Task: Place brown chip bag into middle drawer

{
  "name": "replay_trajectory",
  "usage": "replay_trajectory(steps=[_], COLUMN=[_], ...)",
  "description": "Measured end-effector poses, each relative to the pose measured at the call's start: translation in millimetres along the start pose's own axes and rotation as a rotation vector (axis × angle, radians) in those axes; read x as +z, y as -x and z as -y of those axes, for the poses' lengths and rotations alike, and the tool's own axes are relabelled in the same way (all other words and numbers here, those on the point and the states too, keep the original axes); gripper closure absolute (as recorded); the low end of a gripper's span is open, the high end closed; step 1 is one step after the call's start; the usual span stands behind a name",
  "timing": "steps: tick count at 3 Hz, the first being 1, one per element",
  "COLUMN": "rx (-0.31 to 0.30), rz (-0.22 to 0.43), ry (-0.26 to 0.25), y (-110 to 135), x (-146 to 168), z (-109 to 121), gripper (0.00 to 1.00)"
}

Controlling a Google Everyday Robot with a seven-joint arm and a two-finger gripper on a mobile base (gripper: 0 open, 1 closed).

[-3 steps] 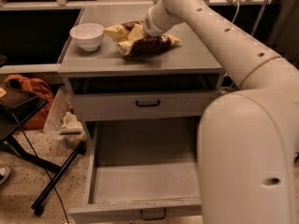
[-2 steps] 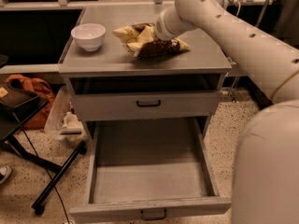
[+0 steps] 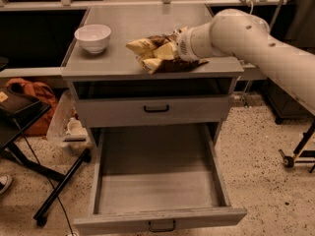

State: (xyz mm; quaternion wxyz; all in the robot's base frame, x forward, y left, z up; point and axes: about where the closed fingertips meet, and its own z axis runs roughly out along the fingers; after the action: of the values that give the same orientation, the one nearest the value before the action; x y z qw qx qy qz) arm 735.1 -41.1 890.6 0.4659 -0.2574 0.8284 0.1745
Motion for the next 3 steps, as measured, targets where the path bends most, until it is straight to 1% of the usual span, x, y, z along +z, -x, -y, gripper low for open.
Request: replay_trajectory(steps=[1,2,3], rx=[-0.040,-0.070,-0.089], rz=[0.089,0.172,0.237], ry=[0.036,0.074,0.123], y=[-14.5,-30.0,-53.6], x=[-35.3,-63.2,-86.5], z=[-21.5,-41.9,-58.5], gripper=[1.00,1.00,1.00])
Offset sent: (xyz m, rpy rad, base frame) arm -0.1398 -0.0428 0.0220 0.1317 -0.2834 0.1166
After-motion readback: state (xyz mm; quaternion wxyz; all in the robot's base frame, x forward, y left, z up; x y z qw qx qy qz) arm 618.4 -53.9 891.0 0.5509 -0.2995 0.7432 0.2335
